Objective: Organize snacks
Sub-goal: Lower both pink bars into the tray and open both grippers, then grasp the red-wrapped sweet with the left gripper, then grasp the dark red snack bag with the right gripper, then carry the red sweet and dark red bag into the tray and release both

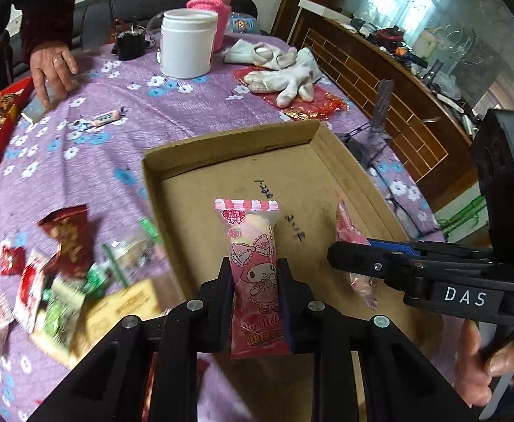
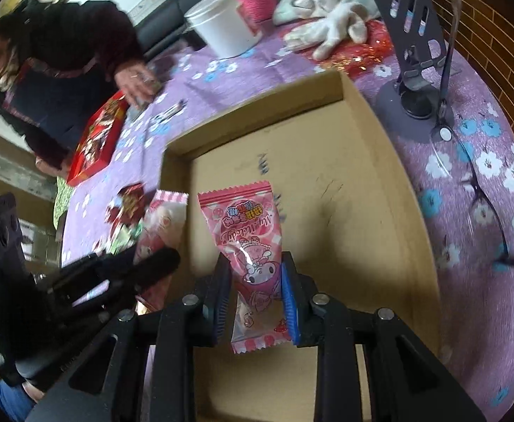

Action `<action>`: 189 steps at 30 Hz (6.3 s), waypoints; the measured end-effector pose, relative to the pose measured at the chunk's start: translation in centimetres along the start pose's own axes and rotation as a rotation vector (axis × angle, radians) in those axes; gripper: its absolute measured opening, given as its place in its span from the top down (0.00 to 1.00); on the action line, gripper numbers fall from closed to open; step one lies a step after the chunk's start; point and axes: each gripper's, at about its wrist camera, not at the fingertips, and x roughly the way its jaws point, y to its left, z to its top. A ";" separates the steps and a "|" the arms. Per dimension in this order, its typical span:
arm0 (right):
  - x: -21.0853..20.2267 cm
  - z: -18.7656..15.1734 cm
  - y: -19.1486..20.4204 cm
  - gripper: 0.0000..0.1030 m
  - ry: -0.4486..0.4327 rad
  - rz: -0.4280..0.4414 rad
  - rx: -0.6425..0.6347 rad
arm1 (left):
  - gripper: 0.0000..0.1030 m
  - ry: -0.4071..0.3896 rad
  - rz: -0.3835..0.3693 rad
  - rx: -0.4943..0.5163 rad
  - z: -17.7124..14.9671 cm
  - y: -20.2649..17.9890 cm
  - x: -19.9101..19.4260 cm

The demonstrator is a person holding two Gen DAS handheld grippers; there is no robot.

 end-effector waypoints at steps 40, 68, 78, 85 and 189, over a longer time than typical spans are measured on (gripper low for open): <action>1.6 2.6 -0.9 0.66 -0.004 -0.028 -0.004 | 0.60 0.015 0.031 -0.030 0.9 0.1 2.3; -2.0 -5.4 9.7 0.51 -0.009 0.122 -0.146 | 0.51 -0.108 0.026 -0.096 -8.6 7.1 -9.8; 0.5 -9.6 14.4 0.51 0.089 0.110 -0.249 | 0.51 -0.019 0.042 -0.283 -17.5 14.4 -10.2; 1.9 -10.8 14.5 0.51 0.138 0.089 -0.236 | 0.51 -0.002 0.107 -0.276 -16.8 14.8 -9.2; 3.6 -11.5 15.8 0.75 0.144 0.000 -0.259 | 0.83 -0.036 0.144 -0.107 -16.0 13.1 -8.3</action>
